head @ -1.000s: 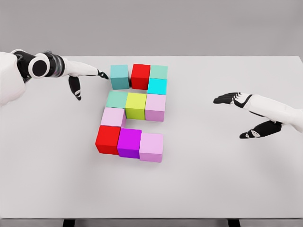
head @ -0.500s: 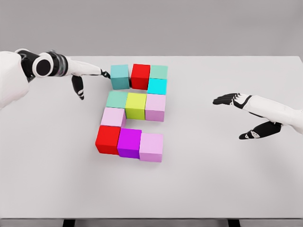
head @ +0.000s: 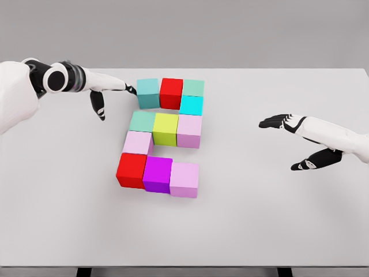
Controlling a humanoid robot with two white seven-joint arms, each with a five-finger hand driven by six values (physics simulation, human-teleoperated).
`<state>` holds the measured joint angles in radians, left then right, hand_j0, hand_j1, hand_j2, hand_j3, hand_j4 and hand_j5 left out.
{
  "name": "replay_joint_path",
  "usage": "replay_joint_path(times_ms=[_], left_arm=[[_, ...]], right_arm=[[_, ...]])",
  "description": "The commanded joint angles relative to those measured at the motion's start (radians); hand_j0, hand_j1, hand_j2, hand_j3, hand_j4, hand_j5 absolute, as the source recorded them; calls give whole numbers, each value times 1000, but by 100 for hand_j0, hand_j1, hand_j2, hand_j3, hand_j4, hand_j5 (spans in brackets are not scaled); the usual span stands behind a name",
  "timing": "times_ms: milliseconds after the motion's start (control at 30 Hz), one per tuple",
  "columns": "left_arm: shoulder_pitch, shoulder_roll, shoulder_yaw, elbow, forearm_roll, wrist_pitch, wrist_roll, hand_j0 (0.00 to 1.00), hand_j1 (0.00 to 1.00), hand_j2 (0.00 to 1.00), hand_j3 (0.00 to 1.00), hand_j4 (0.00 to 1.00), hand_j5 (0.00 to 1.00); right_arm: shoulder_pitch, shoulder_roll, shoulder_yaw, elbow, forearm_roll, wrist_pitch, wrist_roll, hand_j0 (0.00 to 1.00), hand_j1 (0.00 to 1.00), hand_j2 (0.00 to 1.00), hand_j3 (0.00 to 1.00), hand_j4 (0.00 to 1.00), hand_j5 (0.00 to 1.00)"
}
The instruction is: Assemble the squares on the desktop into the number 2
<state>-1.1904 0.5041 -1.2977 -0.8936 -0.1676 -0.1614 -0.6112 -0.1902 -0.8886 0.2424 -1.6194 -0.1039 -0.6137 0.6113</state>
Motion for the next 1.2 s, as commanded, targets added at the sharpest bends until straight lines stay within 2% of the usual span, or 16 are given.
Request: replay_joint_path(times_ms=[0, 667, 1167], left_arm=[[0, -6, 3, 10, 0, 0, 0, 100, 100, 100, 100, 100, 100], [-2, -21, 5, 32, -3, 2, 0, 100, 100, 100, 100, 100, 100], [-9, -52, 5, 82, -18, 0, 0, 100, 100, 100, 100, 100, 100]], right_arm=[[0, -3, 0, 0, -8, 3, 0, 100, 100, 100, 100, 100, 100], [2, -3, 0, 1, -8, 3, 0, 100, 100, 100, 100, 100, 100], [3, -6, -2, 0, -8, 3, 0, 100, 100, 100, 100, 100, 100]])
